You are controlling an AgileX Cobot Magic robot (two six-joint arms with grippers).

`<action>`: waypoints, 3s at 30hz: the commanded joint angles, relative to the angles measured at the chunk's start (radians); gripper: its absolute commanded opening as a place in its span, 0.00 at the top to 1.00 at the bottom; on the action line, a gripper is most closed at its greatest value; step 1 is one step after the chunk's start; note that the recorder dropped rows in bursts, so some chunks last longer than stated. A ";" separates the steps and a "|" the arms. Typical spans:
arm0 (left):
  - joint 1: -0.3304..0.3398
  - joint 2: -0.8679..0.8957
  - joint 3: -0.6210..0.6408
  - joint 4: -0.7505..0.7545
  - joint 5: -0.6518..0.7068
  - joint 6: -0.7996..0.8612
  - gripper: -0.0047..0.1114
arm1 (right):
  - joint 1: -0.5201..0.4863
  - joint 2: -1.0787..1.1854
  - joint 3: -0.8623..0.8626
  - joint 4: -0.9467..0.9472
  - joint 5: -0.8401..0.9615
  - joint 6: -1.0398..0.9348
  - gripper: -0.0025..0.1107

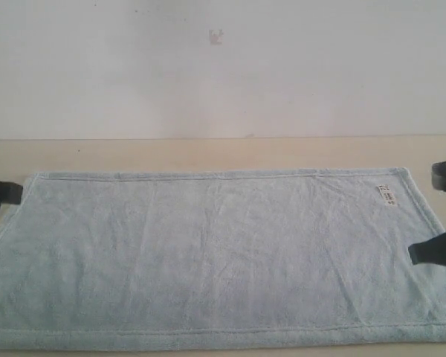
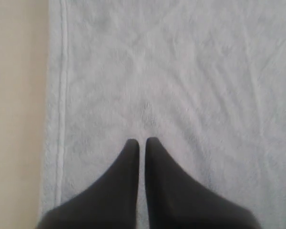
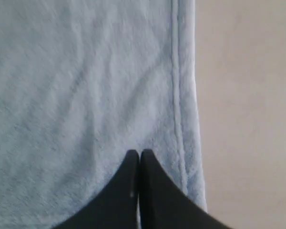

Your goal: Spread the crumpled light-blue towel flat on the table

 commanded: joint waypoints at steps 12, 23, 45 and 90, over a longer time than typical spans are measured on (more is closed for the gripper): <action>0.001 -0.808 0.149 -0.118 -0.069 -0.001 0.92 | 0.001 -0.906 0.169 0.006 -0.160 0.150 0.98; 0.001 -0.970 0.149 -0.108 -0.046 -0.003 0.92 | 0.001 -1.028 0.169 0.006 -0.140 0.150 0.98; 0.001 -0.970 0.149 -0.108 -0.046 -0.003 0.92 | 0.001 -1.308 0.169 0.021 -0.038 0.136 0.98; 0.001 -0.972 0.149 -0.108 -0.046 -0.003 0.92 | 0.001 -1.431 0.620 0.594 -0.076 -0.561 0.98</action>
